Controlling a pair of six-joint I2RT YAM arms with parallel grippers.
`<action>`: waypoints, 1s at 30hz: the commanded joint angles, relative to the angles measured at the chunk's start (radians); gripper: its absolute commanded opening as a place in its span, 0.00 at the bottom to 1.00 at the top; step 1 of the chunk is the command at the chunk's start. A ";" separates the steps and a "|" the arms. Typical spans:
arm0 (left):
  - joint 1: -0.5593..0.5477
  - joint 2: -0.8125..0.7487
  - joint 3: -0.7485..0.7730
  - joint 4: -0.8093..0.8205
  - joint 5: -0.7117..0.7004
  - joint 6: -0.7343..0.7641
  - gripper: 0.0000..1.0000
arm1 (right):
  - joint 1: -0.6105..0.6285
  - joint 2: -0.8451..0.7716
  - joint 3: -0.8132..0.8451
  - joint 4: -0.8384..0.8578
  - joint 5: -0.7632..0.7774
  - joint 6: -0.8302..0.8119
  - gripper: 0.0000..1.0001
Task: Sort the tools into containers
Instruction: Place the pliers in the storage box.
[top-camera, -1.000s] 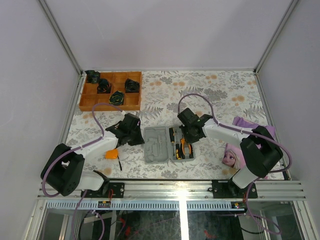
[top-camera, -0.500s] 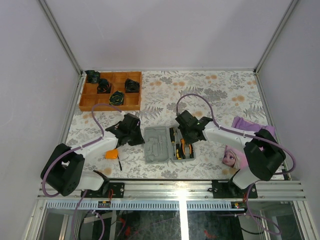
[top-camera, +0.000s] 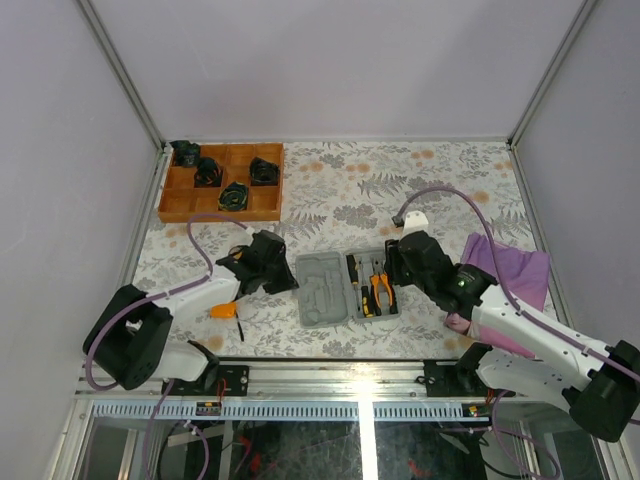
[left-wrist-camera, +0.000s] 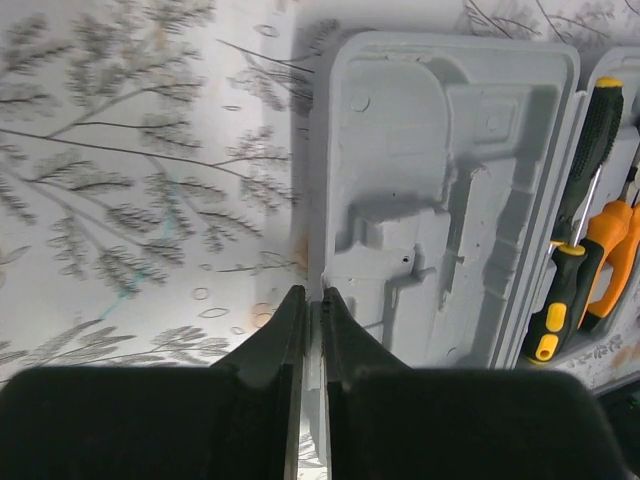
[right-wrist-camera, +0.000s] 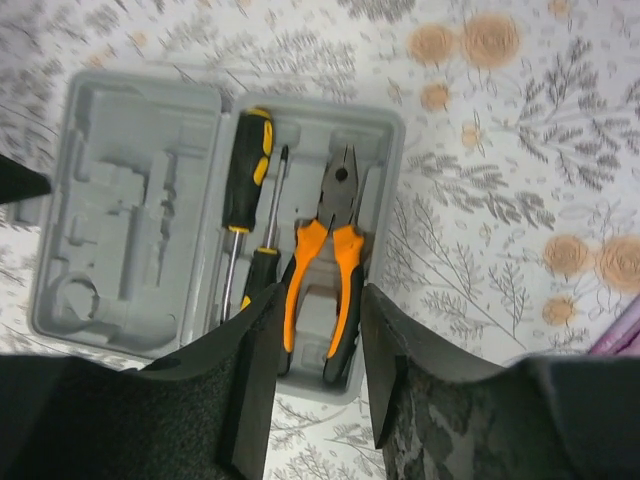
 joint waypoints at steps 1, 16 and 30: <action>-0.072 0.062 0.063 0.057 0.000 -0.025 0.02 | 0.007 -0.054 -0.064 0.021 0.045 0.048 0.45; -0.007 -0.120 0.183 -0.269 -0.304 0.046 0.50 | 0.007 -0.132 -0.111 0.021 0.037 0.057 0.57; 0.435 0.015 0.272 -0.284 -0.250 0.145 0.71 | 0.007 -0.149 -0.151 0.059 -0.042 0.078 0.59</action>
